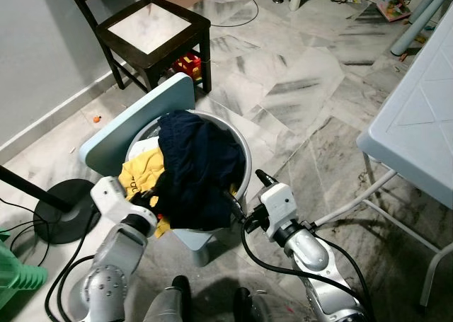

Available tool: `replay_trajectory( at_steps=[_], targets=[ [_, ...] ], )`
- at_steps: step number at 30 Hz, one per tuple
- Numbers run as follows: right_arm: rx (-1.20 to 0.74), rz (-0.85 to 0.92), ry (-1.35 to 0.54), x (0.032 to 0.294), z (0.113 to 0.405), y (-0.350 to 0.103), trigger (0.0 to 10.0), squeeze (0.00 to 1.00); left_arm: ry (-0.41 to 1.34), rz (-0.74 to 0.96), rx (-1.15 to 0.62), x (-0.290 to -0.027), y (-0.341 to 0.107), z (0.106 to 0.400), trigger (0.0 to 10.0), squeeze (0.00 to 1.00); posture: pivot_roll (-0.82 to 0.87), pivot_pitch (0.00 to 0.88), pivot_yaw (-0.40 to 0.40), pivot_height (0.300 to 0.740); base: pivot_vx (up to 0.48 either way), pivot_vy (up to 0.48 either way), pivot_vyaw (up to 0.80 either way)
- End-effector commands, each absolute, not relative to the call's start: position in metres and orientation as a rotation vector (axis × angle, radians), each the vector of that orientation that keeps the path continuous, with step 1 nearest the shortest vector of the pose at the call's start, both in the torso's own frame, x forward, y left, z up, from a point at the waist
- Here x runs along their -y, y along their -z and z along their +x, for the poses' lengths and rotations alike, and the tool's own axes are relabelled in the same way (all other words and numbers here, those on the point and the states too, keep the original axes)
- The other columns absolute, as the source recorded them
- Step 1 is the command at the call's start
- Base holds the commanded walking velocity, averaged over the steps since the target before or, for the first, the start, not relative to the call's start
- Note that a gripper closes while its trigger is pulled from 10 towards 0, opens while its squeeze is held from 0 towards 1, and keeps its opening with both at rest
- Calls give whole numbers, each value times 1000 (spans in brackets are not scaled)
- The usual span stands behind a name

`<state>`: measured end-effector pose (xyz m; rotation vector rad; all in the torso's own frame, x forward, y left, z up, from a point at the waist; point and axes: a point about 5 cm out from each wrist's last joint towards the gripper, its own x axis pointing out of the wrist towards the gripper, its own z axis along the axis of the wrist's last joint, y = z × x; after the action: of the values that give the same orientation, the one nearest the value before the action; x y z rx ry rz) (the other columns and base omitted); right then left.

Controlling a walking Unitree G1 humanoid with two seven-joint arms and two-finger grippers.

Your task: Hang hanger

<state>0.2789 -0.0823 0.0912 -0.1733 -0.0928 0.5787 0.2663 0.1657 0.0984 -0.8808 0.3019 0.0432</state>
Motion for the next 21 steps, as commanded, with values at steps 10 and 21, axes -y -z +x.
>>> replay_trajectory(
  at_steps=[10,21],
  targets=[
    [78,-165,-583,78,279,-86,10000,0,-24,-585,-411,-165,-73,259,10000,0,100,292,-42,740,0,0,0],
    [78,-116,-503,92,282,-86,10000,0,0,-473,-366,-157,-73,270,10000,0,87,275,-22,740,0,0,0]
  ],
)
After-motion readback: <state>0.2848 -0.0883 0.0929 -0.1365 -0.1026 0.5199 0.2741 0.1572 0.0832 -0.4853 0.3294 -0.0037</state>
